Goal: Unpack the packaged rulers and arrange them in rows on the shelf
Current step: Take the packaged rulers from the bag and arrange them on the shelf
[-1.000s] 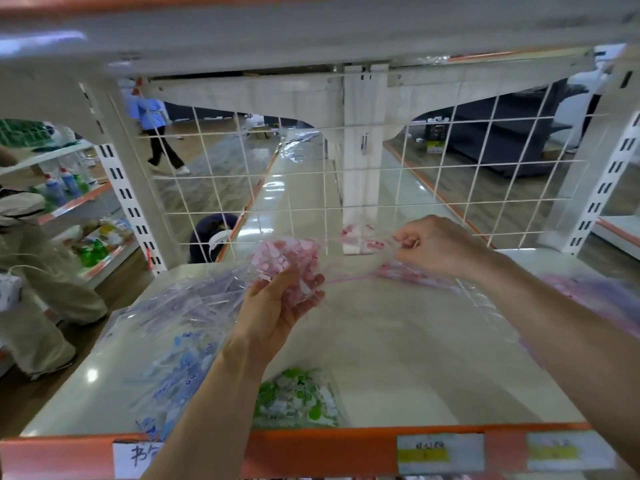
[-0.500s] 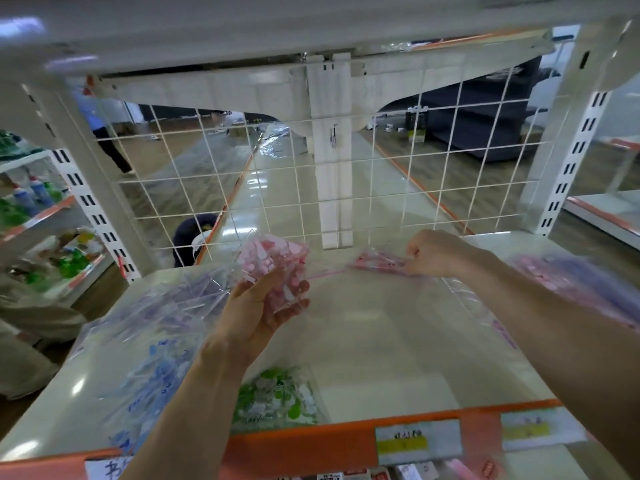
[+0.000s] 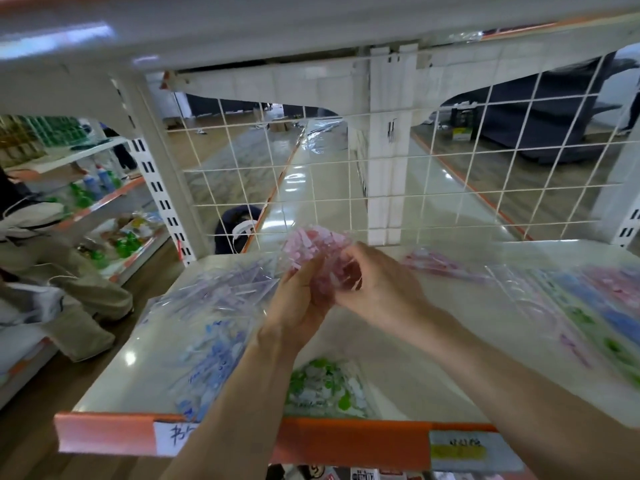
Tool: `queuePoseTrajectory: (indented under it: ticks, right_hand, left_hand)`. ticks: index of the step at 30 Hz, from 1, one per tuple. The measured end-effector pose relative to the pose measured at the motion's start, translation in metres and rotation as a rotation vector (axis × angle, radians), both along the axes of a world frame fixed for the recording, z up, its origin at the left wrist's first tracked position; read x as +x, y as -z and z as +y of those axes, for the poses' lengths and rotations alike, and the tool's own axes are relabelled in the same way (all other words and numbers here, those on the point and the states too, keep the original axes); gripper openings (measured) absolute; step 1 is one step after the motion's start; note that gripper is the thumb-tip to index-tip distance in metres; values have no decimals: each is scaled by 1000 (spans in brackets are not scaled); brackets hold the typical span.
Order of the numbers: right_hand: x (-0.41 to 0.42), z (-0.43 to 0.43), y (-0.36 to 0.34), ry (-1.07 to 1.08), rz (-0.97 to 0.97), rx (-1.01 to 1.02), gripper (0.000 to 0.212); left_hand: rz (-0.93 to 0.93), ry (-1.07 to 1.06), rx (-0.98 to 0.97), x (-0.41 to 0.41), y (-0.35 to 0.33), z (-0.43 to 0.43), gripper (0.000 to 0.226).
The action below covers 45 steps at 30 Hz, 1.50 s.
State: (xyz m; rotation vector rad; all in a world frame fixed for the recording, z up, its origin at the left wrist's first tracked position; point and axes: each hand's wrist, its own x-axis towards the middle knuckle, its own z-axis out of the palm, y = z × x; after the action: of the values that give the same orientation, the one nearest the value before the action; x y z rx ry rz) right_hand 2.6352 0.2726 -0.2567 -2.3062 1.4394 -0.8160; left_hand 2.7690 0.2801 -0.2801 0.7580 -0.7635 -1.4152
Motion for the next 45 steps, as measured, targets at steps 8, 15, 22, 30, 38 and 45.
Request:
queuePoseTrajectory:
  ticks: [8, 15, 22, 30, 38, 45]
  right_hand:
    - [-2, -10, 20, -55, 0, -252, 19]
    - [-17, -18, 31, -28, -473, 27, 18]
    - [-24, -22, 31, 14, -555, 108, 18]
    - [-27, -19, 32, 67, -71, -189, 32]
    - [-108, -57, 1, 335, 62, 109, 19]
    - [-136, -86, 0, 429, 232, 190, 23]
  left_hand:
    - [-45, 58, -19, 1, -2, 1, 20]
    - [-66, 57, -12, -1, -2, 1, 27]
    - [-79, -71, 81, 0, 0, -1, 17]
    - [-101, -88, 150, -2, -4, 3, 22]
    - [-87, -46, 143, -3, -3, 2, 21]
    - [-77, -33, 133, -4, -2, 0, 21]
